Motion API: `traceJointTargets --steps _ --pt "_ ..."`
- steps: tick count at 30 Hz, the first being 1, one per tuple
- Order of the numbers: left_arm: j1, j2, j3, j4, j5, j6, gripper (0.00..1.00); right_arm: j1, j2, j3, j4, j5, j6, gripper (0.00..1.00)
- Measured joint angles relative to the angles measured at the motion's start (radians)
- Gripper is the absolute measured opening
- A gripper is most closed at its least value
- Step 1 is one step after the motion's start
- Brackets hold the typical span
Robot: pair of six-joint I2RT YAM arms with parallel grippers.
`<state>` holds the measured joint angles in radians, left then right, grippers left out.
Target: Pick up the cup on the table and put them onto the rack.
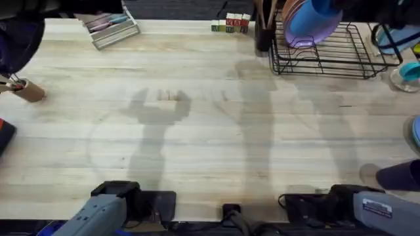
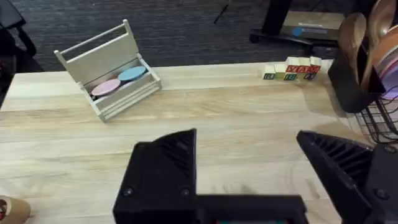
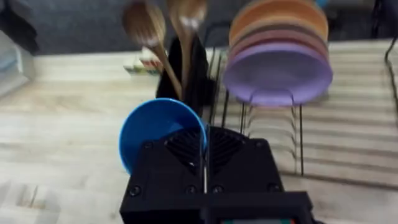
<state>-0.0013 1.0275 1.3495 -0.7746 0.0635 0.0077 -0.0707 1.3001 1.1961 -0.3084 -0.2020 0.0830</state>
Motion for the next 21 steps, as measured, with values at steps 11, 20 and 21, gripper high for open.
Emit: traceJointTargets --steps 11,20,21 --pt "0.0 0.0 0.0 0.0 0.0 0.0 0.993 -0.007 0.179 0.0 -0.025 0.0 0.015 0.031" --pt "0.0 0.0 0.0 0.0 0.0 0.0 0.993 -0.007 0.236 0.0 0.022 0.005 0.018 0.031" --pt "0.0 0.0 0.0 0.0 0.0 0.0 0.993 -0.007 0.235 0.0 0.021 0.011 0.018 0.031"
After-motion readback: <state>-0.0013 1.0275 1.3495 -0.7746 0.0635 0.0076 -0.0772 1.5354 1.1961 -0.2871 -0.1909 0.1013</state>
